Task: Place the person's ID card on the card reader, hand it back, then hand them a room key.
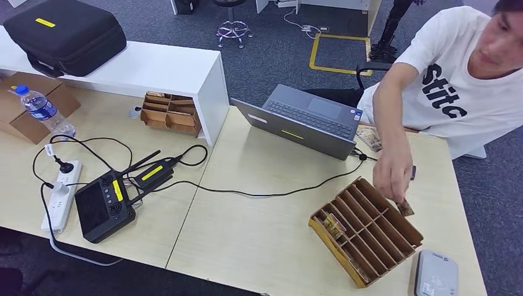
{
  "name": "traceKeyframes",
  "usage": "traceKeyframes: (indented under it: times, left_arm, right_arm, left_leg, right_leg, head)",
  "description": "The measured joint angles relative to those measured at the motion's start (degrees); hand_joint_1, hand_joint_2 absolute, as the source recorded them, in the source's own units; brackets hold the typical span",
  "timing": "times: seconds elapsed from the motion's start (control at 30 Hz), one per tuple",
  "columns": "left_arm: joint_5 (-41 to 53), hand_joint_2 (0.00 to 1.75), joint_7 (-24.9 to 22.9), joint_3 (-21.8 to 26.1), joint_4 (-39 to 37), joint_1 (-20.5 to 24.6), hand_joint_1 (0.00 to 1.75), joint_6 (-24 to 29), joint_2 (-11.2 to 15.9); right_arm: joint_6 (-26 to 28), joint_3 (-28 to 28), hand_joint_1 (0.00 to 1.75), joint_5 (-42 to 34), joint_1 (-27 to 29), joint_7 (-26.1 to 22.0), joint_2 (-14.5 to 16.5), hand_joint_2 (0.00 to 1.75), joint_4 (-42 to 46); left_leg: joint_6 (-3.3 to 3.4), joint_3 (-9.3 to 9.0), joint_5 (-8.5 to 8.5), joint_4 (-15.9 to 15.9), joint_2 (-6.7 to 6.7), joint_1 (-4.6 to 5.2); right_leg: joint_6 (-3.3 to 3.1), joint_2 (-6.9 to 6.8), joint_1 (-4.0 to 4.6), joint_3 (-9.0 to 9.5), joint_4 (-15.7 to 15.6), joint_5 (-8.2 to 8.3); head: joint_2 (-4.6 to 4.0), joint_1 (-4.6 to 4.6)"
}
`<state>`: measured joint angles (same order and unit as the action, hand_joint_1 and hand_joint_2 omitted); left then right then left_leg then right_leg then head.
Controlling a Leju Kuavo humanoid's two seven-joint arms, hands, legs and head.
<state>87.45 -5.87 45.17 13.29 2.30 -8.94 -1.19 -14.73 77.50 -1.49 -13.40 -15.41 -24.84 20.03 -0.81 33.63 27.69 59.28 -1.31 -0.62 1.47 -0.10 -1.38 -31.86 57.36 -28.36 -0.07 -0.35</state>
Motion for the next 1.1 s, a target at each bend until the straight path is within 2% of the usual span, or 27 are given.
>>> traceKeyframes:
  times: [0.1, 0.27, 0.37, 0.47, 0.67, 0.77, 0.87, 1.0, 1.1]
  left_arm:
    - [0.0, 0.0, 0.2, 0.2, 0.0, 0.0, 0.0, 0.1, -0.3]
    - [-0.1, 0.0, 0.5, 0.5, 0.0, 0.0, 0.0, 0.3, -0.9]
    - [-0.2, 0.0, 0.5, 1.0, 0.0, 0.0, 0.0, 0.3, -1.1]
    - [-0.2, 0.0, 0.6, 1.6, 0.0, 0.0, 0.0, 0.3, -1.4]
    - [-0.1, 0.0, 1.0, 2.2, 0.0, 0.0, 0.0, 0.0, -1.7]
    - [-0.1, 0.0, 1.0, 2.4, 0.0, 0.0, 0.0, -0.4, -1.7]
    - [0.0, 0.0, 1.0, 2.4, 0.0, 0.0, 0.0, -0.7, -1.6]
    - [0.1, 0.0, 1.1, 2.4, 0.0, 0.1, 0.0, -0.7, -1.6]
    - [0.2, 0.0, 1.2, 2.4, 0.0, 0.1, 0.0, -0.8, -1.6]
  right_arm:
    - [-2.0, 1.9, 0.0, -3.5, 1.7, 0.4, 1.0, 1.75, -1.1]
    - [-2.1, 3.7, 0.0, -5.0, 4.7, 0.7, 5.2, 1.75, -3.0]
    - [-0.8, 3.7, 0.0, -3.7, 5.8, 1.6, 7.8, 1.75, -3.8]
    - [1.3, 2.9, 0.0, 0.7, 6.7, 3.3, 10.5, 1.75, -4.5]
    - [6.6, -2.3, 0.0, 10.0, 8.0, 10.8, 15.2, 1.75, -5.9]
    - [7.6, -4.6, 0.0, 12.5, 8.4, 12.2, 17.3, 1.75, -6.5]
    - [8.0, -7.2, 0.0, 16.2, 8.5, 13.4, 18.7, 1.75, -6.8]
    - [8.9, -13.6, 0.0, 26.1, 9.0, 17.5, 19.9, 1.75, -7.2]
    - [9.5, -17.6, 0.0, 28.4, 9.4, 18.5, 20.4, 1.75, -7.3]
  left_leg:
    - [0.0, 0.01, 0.01, 0.0, -0.05, -0.01]
    - [-0.06, -0.03, 0.07, -0.1, 0.02, -0.03]
    - [-0.07, -0.04, 0.06, -0.1, 0.05, -0.06]
    - [-0.07, -0.05, 0.05, -0.1, 0.06, -0.06]
    - [-0.08, -0.06, 0.05, -0.1, 0.07, -0.06]
    - [-0.08, -0.06, 0.05, -0.1, 0.07, -0.05]
    - [-0.08, -0.06, 0.05, -0.1, 0.08, -0.05]
    - [-0.08, -0.06, 0.05, -0.1, 0.08, -0.03]
    - [-0.07, -0.06, 0.05, -0.1, 0.08, -0.03]
  right_leg:
    - [-0.01, -0.06, 0.02, 0.03, 0.0, -0.02]
    - [-0.07, 0.02, 0.04, 0.01, 0.0, -0.06]
    - [-0.07, 0.04, 0.06, 0.01, 0.0, -0.06]
    - [-0.08, 0.04, 0.06, 0.03, 0.0, -0.06]
    - [-0.08, 0.05, 0.06, 0.04, 0.0, -0.06]
    - [-0.08, 0.06, 0.05, 0.03, 0.0, -0.06]
    - [-0.08, 0.06, 0.05, 0.04, 0.0, -0.06]
    - [-0.07, 0.06, 0.03, 0.04, 0.0, -0.06]
    - [-0.07, 0.06, 0.03, 0.04, 0.0, -0.06]
  head:
    - [0.0, 0.01]
    - [0.0, -0.02]
    - [0.0, -0.01]
    - [0.0, 0.0]
    - [0.0, 0.01]
    - [0.0, -0.01]
    - [0.0, -0.01]
    - [0.0, 0.01]
    - [0.0, 0.01]
